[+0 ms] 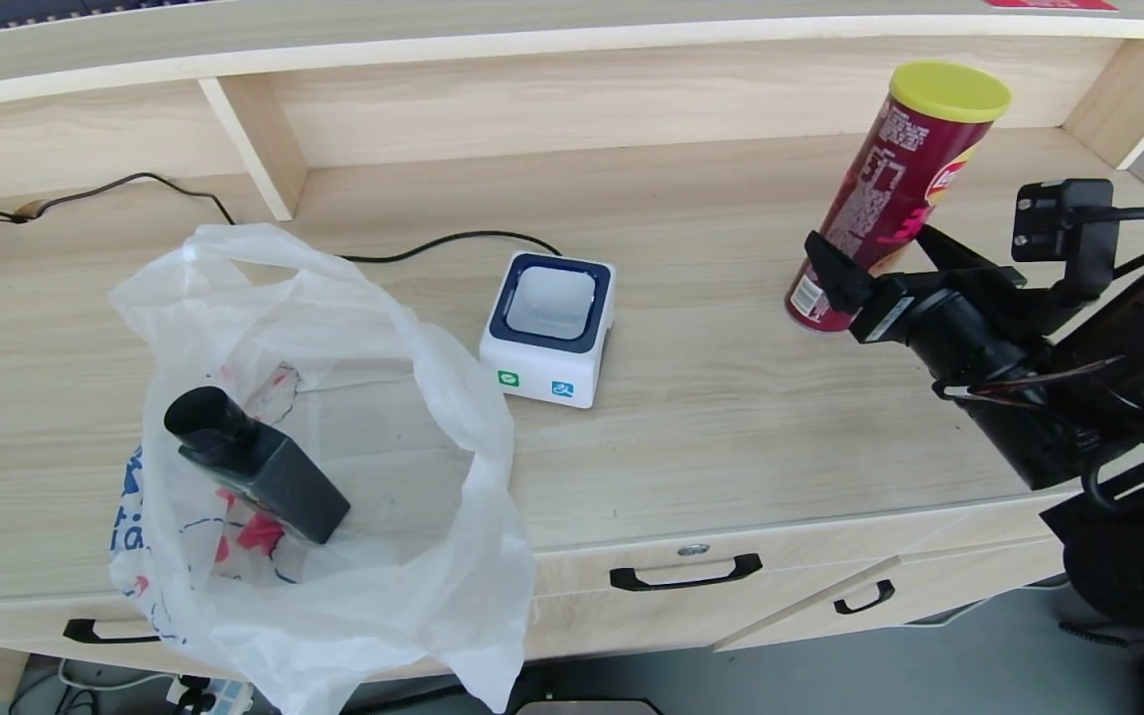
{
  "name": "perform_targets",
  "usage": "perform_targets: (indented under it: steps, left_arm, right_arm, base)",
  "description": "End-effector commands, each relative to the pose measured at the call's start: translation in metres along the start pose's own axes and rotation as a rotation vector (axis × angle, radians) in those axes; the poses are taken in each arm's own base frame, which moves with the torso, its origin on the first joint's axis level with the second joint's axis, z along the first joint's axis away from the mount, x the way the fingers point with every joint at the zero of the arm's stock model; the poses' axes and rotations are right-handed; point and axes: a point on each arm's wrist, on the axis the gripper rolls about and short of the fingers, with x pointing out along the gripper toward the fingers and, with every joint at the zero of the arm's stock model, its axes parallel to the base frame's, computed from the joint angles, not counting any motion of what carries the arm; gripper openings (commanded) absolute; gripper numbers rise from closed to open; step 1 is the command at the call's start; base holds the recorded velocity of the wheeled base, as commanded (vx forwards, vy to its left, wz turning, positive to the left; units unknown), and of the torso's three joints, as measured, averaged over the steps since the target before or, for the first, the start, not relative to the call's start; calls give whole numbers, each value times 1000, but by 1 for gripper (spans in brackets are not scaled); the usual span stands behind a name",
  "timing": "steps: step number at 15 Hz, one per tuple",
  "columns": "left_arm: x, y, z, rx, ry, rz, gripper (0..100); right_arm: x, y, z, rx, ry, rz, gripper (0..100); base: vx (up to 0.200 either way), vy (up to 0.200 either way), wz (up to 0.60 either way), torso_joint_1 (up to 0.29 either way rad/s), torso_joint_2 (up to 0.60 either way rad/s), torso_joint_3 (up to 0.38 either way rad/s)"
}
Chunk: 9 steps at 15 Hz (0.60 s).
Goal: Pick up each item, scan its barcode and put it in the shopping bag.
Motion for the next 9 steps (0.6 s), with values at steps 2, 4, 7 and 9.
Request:
perform_targets:
  steps: [2,4,7,9]
  left_arm:
    - [0,0,0,-1,1,1,100]
    - [0,0,0,1,1,1,100]
    - [0,0,0,-1,1,1,100]
    - [0,0,0,-1,1,1,100]
  right_arm:
    - [21,0,-13,-2,-10,-1,100]
    - [29,0,-16,0,-23,0,100]
    - [33,-9,-22,-2,-14,1,100]
    - [34,-21,-26,-14,-6,-12,100]
  base:
    - [0,0,0,0,0,0]
    - [0,0,0,0,0,0]
    - [0,0,0,0,0,0]
    - [0,0,0,0,0,0]
